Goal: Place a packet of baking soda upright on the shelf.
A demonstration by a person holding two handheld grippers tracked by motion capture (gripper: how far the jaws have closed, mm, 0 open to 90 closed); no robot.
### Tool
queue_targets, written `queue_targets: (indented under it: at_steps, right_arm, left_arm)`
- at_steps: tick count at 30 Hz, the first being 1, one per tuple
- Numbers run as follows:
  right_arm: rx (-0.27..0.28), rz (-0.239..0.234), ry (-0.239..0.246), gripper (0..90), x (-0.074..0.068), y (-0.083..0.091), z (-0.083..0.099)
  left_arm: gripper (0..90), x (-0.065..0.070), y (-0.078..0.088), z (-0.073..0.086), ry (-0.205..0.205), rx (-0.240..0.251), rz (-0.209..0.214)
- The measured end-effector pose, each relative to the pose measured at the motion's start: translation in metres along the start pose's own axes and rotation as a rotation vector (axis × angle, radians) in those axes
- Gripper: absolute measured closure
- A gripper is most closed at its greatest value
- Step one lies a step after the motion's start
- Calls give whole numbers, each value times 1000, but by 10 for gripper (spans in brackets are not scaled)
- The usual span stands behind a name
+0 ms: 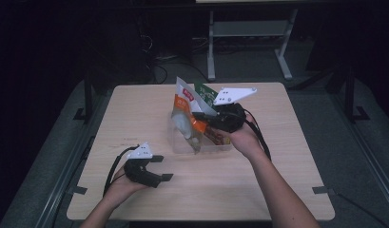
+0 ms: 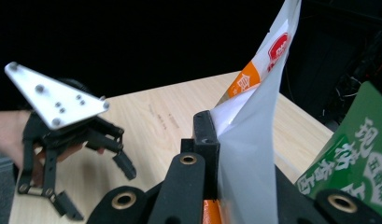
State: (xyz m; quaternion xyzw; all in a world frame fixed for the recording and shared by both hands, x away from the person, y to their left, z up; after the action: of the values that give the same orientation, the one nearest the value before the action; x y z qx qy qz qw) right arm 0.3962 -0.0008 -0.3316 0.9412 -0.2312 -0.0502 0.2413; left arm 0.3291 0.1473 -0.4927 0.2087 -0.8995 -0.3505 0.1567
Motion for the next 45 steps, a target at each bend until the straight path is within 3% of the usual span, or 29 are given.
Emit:
queue_targets:
  at_steps: [8, 14, 19, 26, 45]
  right_arm:
    - [0, 38, -19, 900, 12, -13, -9]
    - [-26, 65, -14, 900, 19, -29, -8]
    - [-50, 74, -21, 900, 24, -42, -3]
    - [-52, 86, -37, 900, 29, -47, 2]
    - [-92, 90, -68, 900, 33, -67, 25]
  left_arm:
    - [186, 2, -1, 1, -12, 2, 8]
    - [186, 2, -1, 2, 6, 13, 13]
    - [186, 1, 0, 3, -10, 0, 9]
    - [185, 2, -1, 4, -18, -8, 12]
    - [180, 5, -5, 5, -13, -17, 27]
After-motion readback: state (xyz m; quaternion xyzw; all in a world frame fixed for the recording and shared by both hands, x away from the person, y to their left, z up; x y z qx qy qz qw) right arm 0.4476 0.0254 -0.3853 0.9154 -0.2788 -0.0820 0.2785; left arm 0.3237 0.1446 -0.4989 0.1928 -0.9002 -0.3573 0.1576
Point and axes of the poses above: each handheld gripper's, and its own axes: y roughly backward along the jaws, z roughly out of its underside, x roughly to its right, the point moved 10 cm from there along -y, roughly forward along the jaws, and after that the axes turned 6 degrees about -x, right-handed, at the moved point
